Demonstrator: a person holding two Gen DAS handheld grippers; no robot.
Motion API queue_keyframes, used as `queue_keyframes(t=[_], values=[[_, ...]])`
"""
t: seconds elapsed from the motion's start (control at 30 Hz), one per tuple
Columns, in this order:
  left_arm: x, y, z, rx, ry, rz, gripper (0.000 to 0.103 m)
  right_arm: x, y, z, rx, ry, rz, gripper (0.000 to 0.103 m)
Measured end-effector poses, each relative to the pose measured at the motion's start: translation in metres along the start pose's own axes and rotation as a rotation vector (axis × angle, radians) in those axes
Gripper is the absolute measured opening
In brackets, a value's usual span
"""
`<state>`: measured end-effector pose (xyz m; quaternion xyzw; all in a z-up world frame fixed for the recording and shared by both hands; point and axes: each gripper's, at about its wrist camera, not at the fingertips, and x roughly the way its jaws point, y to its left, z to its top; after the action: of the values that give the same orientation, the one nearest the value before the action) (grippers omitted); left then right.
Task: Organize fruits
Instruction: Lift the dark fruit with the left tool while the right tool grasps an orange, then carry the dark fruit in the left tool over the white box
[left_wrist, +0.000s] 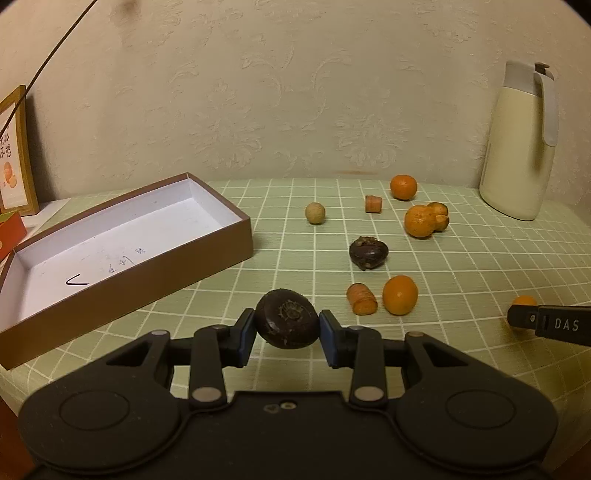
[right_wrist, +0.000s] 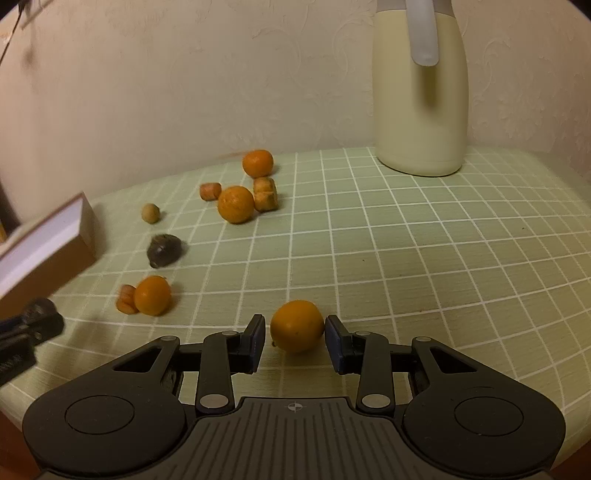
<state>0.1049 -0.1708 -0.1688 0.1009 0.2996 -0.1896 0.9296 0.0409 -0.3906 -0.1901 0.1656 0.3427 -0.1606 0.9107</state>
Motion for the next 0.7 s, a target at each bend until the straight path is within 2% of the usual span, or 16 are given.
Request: queue_keyframes(t=[0.27, 0.47, 0.7], values=[[-0.002, 0.011, 0.000, -0.025, 0.001, 0.026, 0.027, 0.008, -0.007, 0.001, 0.046, 0.010, 0.013, 0.036], [-0.005, 0.035, 0.002, -0.075, -0.011, 0.084, 0.027, -0.007, 0.015, 0.009, -0.009, -0.071, 0.043, 0.036], [-0.019, 0.090, 0.014, -0.176, -0.036, 0.194, 0.027, -0.018, 0.076, 0.030, -0.101, -0.138, 0.213, 0.036]])
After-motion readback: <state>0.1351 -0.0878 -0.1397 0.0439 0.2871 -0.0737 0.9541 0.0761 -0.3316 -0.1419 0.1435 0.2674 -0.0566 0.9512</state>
